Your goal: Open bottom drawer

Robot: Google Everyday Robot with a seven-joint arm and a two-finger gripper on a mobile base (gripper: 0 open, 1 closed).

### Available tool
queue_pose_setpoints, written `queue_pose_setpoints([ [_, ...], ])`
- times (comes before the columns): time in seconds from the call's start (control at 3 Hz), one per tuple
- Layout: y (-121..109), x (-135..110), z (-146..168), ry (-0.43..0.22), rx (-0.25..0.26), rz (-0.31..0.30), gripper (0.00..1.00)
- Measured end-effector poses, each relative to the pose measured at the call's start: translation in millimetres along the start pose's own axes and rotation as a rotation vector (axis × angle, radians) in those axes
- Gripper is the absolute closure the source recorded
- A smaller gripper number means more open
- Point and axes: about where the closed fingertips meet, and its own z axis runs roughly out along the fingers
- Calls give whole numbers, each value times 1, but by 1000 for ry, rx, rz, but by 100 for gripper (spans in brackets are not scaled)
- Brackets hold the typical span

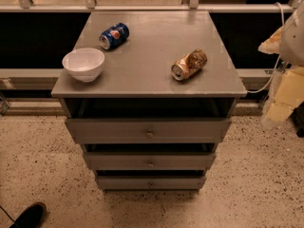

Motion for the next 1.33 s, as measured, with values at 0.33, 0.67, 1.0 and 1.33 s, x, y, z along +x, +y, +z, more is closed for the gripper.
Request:
queue_pose_setpoints([
  [0.33, 0, 0, 0, 0, 0, 0, 0],
  [0.67, 14, -2, 30, -61, 13, -41, 0],
  [1.0, 53, 10, 73, -183, -9, -59, 0],
  [1.33, 71, 27, 89, -237, 6, -29, 0],
])
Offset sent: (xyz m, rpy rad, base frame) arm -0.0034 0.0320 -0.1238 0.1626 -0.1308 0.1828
